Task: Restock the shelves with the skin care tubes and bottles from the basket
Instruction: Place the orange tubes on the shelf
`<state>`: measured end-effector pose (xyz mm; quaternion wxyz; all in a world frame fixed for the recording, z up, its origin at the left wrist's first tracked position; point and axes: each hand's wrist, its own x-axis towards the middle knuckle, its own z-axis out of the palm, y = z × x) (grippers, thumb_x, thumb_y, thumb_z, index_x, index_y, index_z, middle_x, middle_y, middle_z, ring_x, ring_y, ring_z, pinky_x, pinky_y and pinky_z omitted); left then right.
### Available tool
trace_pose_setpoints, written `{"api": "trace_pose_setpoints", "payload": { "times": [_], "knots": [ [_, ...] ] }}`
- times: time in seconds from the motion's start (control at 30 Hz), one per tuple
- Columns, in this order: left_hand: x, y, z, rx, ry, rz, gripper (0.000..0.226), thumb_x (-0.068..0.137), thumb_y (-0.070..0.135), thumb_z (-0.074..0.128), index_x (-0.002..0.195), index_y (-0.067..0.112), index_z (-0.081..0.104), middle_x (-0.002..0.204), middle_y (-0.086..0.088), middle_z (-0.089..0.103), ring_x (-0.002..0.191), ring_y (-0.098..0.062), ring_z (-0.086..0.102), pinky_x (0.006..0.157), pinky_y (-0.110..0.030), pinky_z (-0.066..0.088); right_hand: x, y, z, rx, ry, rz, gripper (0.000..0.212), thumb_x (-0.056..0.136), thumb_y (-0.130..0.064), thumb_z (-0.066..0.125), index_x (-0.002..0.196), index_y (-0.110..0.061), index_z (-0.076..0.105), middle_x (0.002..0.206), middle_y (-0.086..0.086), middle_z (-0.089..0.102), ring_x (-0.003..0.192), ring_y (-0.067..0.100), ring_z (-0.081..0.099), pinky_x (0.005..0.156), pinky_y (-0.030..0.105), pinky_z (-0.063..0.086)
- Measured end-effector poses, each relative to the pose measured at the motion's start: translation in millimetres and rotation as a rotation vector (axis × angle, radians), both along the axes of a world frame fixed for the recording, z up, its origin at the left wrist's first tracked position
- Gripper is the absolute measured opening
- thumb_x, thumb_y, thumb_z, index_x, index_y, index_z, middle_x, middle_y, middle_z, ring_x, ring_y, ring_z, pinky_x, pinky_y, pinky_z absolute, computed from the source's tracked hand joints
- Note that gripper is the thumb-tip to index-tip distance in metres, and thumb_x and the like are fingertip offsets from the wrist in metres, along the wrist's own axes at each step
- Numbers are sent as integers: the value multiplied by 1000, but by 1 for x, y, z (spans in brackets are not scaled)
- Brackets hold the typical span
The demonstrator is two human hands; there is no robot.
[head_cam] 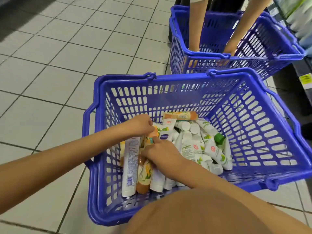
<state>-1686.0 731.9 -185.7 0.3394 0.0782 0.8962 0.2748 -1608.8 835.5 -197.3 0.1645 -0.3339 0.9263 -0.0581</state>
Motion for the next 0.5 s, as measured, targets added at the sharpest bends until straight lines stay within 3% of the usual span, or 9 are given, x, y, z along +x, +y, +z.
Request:
{"api": "trace_pose_setpoints", "payload": {
  "times": [0.1,0.17,0.2,0.23,0.3,0.37,0.43,0.5],
  "knots": [
    [-8,20,-16,-262,5,-148,29,90,14,48,62,9,40,62,-2,35,53,-13,31,48,-22,25,-3,10,8,-90,28,-51,24,78,-25,66,101,-19,70,93,1,56,107,18,39,69,28,19],
    [-9,31,-24,-361,26,-196,18,91,21,50,84,5,52,79,-5,52,68,-16,50,58,-25,41,-3,22,12,-188,-61,-204,29,69,-44,75,81,-17,70,72,-10,35,83,10,34,65,28,17],
    [-9,33,-30,-390,17,-184,28,92,23,51,108,0,51,99,-9,58,87,-21,58,72,-29,47,-3,27,14,-281,-153,-302,34,68,-45,77,68,-13,64,64,-10,29,70,7,31,60,29,18],
    [-7,34,-36,-401,-17,-129,48,92,22,52,127,-7,37,115,-13,57,102,-25,59,79,-31,48,-2,32,15,-401,-265,-388,39,68,-40,79,61,-9,56,56,-7,29,59,5,29,55,27,18],
    [-4,31,-48,-349,-95,24,74,87,18,60,138,-10,15,122,-18,56,105,-29,60,70,-31,50,-1,41,17,-569,-456,-461,37,70,-28,80,65,1,58,52,-4,38,49,5,34,49,22,22],
    [-3,26,-49,-268,-111,70,73,81,20,68,135,-9,27,115,-18,58,97,-28,63,66,-31,52,1,43,16,-552,-567,-386,25,73,-21,78,85,-1,67,69,1,58,63,2,49,59,20,36],
    [-4,24,-46,-219,-83,94,54,79,23,69,120,-4,46,95,-12,59,76,-20,60,53,-26,47,2,38,11,-477,-585,-299,28,74,-15,77,97,-3,67,91,7,65,84,14,57,76,30,43],
    [-6,22,-42,-115,-55,202,54,82,25,67,121,0,39,94,-10,57,69,-16,53,46,-22,39,4,29,5,-445,-591,-283,33,74,-12,76,103,1,65,99,11,67,91,22,60,81,37,44]
  ]
}}
